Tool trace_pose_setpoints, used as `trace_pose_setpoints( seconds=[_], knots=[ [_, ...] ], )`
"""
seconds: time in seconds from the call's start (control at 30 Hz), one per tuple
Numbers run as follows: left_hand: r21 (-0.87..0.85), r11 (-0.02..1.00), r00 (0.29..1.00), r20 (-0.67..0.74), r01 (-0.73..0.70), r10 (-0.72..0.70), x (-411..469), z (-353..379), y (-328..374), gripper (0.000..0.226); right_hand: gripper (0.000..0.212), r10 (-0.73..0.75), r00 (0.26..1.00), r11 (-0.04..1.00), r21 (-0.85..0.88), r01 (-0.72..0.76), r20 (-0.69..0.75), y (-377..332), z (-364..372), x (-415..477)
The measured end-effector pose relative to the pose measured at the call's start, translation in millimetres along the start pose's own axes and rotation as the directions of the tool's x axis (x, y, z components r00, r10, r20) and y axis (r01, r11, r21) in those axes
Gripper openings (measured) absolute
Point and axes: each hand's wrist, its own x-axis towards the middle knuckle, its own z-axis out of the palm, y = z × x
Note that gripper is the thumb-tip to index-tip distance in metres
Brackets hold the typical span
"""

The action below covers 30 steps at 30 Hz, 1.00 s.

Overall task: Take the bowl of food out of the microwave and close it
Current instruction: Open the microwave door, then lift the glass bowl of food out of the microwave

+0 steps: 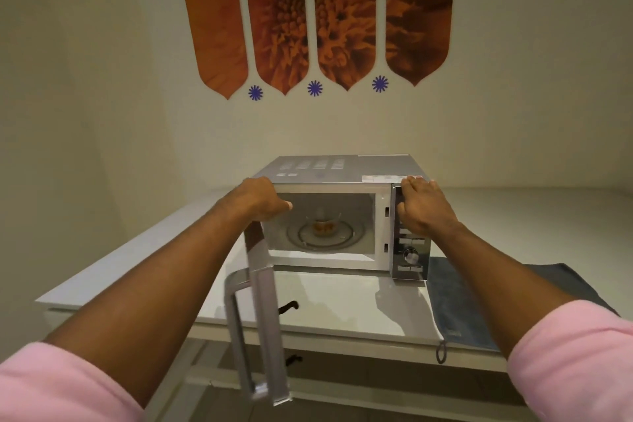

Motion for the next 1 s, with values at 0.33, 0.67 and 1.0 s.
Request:
trace_pose_setpoints(
  seconds=[0.33, 0.67, 1.0],
  knots=[
    [0.121, 0.992, 0.997, 0.060, 0.036, -0.044, 4.7, -3.6, -30.9, 0.058, 0.055, -0.008, 0.999, 1.000, 0.010, 0.008, -0.035, -0.6, 1.3, -3.1],
    [0.246, 0.969, 0.979, -0.194, -0.017, 0.066, -6.6, 21.0, -37.0, 0.039, 0.050, 0.061, 0.989, 0.995, 0.089, -0.049, -0.132, -22.2, 2.2, -13.5],
    [-0.807, 0.586, 0.976, -0.176, -0.066, -0.132, -2.6, 129.2, -3.7, 0.030, 0.060, 0.210, 0.977, 0.770, 0.612, -0.181, 0.026, -102.2, 55.4, -53.0]
  ],
)
